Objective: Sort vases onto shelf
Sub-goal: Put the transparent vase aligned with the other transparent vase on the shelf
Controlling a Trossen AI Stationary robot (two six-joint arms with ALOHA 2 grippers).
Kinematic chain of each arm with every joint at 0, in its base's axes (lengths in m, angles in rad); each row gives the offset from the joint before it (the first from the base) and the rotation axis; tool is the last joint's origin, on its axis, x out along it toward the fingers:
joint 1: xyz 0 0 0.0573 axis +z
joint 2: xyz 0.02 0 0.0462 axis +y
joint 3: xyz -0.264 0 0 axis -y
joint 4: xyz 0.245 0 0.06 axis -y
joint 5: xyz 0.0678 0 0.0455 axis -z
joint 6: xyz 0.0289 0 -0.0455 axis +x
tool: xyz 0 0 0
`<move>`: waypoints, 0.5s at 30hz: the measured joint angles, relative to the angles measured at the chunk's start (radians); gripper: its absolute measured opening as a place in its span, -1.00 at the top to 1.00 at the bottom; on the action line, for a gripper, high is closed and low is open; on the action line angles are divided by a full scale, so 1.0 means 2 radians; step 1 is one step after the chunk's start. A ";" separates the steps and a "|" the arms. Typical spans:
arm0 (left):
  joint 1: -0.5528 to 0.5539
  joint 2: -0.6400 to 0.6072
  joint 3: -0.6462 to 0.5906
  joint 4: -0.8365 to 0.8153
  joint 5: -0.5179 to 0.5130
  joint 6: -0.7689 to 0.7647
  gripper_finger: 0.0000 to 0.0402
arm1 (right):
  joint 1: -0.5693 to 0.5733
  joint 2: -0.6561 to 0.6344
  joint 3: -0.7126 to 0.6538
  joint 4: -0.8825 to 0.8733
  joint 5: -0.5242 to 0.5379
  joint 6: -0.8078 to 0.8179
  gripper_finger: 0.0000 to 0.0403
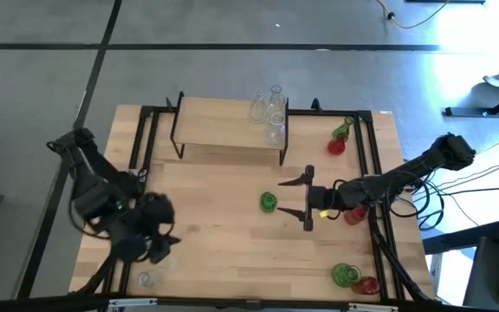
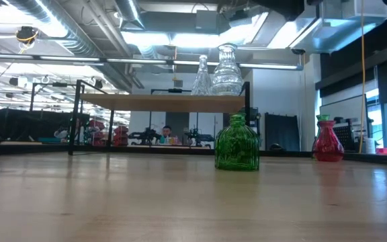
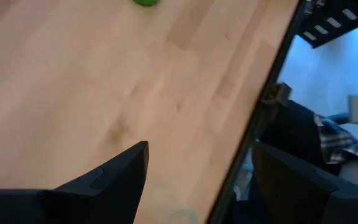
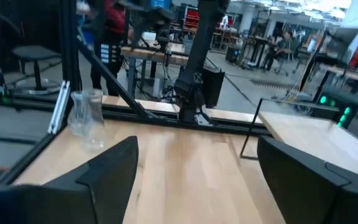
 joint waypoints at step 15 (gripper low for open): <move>-0.179 0.002 -0.111 0.004 -0.050 -0.230 -0.38 | 0.006 0.041 0.001 0.016 0.002 0.056 -0.57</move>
